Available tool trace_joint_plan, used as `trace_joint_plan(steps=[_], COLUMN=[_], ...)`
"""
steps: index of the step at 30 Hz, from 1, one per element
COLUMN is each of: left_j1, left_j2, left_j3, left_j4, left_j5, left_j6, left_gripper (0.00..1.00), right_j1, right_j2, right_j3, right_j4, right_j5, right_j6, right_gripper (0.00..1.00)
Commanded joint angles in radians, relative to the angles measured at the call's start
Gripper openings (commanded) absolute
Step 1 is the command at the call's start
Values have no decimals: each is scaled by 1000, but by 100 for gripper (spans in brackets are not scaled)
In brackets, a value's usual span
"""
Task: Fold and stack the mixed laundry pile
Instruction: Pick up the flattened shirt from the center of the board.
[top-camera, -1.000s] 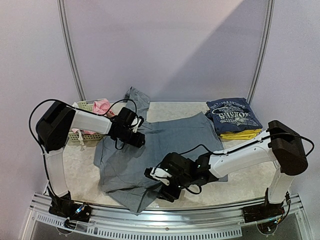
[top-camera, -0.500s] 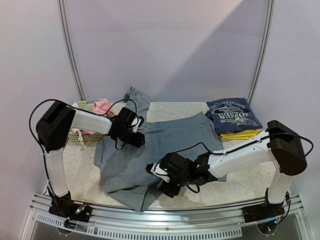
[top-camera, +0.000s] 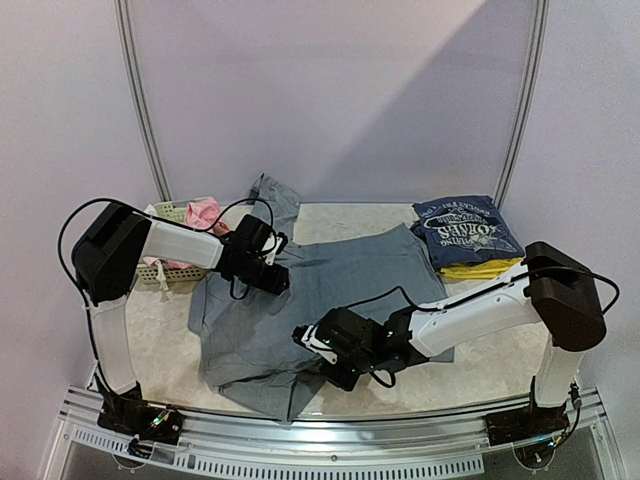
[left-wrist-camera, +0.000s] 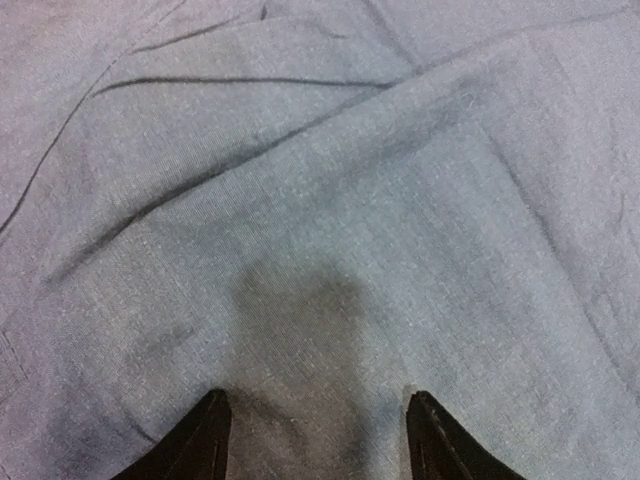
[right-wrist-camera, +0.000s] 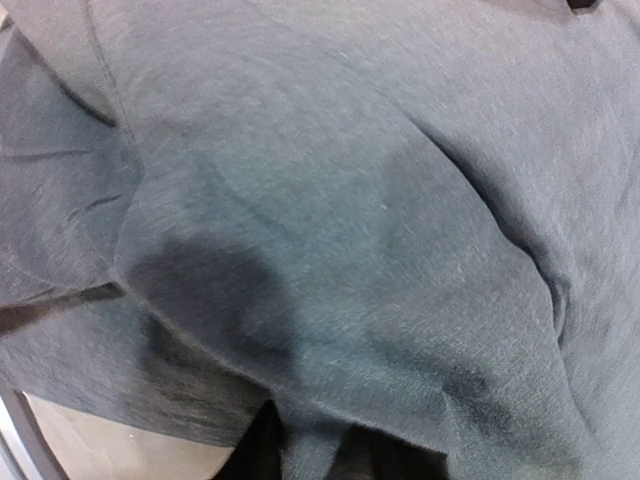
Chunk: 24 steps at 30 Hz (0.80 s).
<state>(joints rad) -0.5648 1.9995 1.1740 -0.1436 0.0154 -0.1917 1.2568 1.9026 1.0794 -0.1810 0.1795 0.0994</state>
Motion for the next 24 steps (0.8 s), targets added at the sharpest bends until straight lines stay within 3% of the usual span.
trace_joint_plan(steps=[1,8,14,24], left_j1=[9,18,23,26], left_j2=[30,44,48,60], left_j3=[-32,-16,-13,-2], left_j4=[-54,-58,-60,-69], left_j5=[26,17,11,10], left_j6=[-5,0,1,1], left_gripper=[61,60,60,59], right_j1=[9,63,87,91], right_j2=[17,-98,-206,-318], right_j3=[-26,-19,-6,94], right_j4=[-94,-185,-221,-218], right_j5=[-40,-129,-343,-652], right_j6=[46,67,59,38], right_gripper=[22,7,0,0])
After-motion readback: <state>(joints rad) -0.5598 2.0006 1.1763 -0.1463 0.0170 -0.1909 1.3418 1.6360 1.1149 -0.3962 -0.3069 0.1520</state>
